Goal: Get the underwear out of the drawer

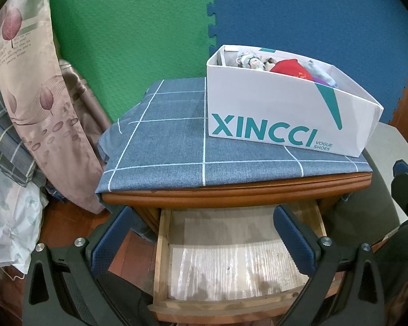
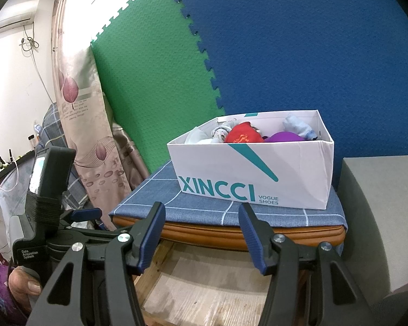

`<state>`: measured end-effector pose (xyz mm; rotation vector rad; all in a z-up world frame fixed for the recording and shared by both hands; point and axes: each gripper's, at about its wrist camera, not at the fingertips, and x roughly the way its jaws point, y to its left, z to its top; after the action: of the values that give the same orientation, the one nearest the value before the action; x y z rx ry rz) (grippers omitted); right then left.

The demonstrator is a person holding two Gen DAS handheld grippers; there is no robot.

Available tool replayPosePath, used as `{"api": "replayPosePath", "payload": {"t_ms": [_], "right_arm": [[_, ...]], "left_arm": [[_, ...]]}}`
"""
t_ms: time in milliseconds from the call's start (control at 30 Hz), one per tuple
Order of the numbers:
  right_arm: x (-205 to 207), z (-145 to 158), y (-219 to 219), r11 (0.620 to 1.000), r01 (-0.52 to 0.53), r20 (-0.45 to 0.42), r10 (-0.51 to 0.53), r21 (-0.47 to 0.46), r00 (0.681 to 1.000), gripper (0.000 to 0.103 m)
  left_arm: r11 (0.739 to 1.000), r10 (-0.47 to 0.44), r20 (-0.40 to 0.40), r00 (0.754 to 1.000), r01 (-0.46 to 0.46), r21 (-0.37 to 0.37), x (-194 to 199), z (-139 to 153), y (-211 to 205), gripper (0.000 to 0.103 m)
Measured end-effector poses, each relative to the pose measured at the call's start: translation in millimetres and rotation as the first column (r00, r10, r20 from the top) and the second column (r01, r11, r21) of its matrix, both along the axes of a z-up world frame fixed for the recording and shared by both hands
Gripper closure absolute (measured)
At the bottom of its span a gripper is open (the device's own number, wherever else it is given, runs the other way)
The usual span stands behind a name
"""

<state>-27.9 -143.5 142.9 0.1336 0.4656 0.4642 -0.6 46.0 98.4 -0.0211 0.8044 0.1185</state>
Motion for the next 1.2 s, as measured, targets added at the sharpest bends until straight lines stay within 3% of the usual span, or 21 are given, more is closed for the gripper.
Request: {"api": "replayPosePath", "payload": {"t_ms": [1033,1200], "right_arm": [[0.0,-0.4,0.5,1.000,0.001,-0.004,-0.001,-0.001,1.000,0.046],[-1.1,-0.5,0.9,1.000,0.000,-0.005,0.000,0.000,1.000,0.046]], "left_arm": [[1.000,-0.006,-0.013,1.000,0.006,-0.007,0.7,-3.7,1.3,0.000],[1.000,0.014,0.037,0.999,-0.014,-0.016,-3.8,-2.1,6.2,0.000]]}}
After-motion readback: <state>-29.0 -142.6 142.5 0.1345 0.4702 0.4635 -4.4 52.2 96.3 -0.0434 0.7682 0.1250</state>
